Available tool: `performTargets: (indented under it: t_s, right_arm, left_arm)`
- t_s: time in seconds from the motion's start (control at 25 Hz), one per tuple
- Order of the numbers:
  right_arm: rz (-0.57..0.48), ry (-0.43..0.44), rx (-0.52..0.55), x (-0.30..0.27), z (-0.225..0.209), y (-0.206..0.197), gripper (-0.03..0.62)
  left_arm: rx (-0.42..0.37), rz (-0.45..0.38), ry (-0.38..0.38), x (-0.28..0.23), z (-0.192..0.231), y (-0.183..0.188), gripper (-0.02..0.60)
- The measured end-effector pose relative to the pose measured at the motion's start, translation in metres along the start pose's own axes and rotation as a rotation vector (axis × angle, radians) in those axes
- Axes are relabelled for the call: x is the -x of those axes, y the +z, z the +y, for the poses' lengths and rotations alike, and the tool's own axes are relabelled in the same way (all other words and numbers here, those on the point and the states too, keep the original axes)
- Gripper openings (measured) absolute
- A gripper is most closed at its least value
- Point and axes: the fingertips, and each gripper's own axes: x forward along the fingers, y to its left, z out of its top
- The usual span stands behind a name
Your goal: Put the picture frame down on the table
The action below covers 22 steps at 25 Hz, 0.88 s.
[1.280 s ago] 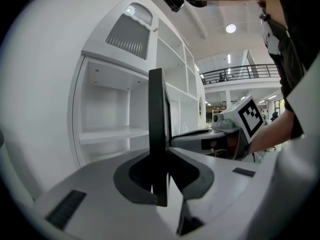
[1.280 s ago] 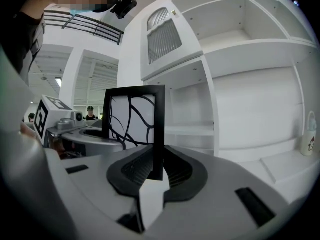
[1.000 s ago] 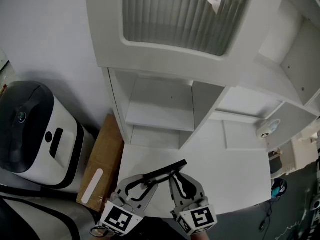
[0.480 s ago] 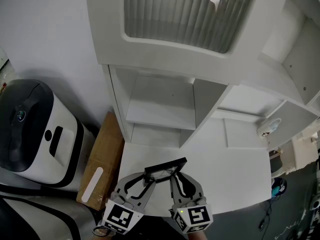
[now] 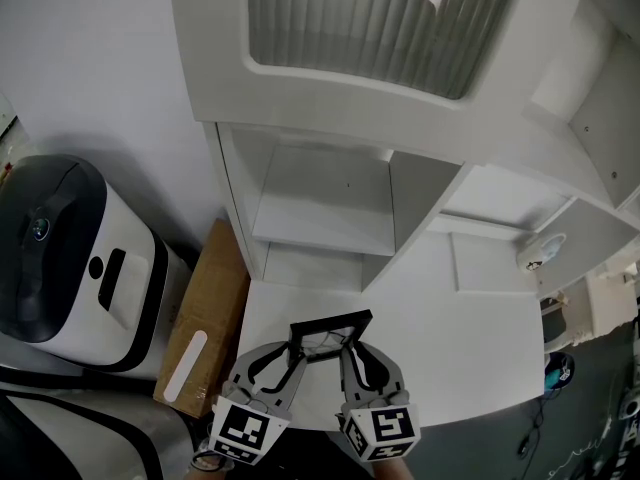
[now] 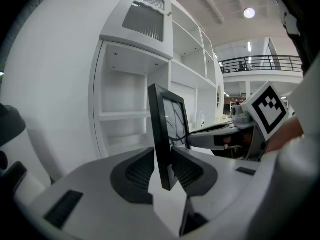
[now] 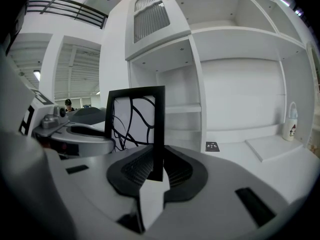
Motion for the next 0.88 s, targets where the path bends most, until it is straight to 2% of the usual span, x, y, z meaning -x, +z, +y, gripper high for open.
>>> performTargets:
  t_s: [0.12, 0.36, 0.56, 0.88]
  right_arm:
    - [0.012, -0.003, -0.004, -0.003, 0.000, -0.005, 0.066]
    - [0.037, -0.033, -0.038, -0.008, -0.004, -0.016, 0.066]
    - [0.049, -0.061, -0.040, -0.010, -0.009, -0.019, 0.066]
    - [0.057, -0.066, -0.032, -0.012, -0.007, -0.020, 0.066]
  left_arm:
    - [0.021, 0.015, 0.007, -0.002, 0.003, -0.004, 0.107]
    - [0.003, 0.049, 0.027, -0.009, 0.003, -0.018, 0.107]
    - [0.030, 0.049, 0.045, -0.007, 0.005, -0.020, 0.107]
    - [0.027, 0.067, 0.083, -0.010, 0.009, -0.024, 0.106]
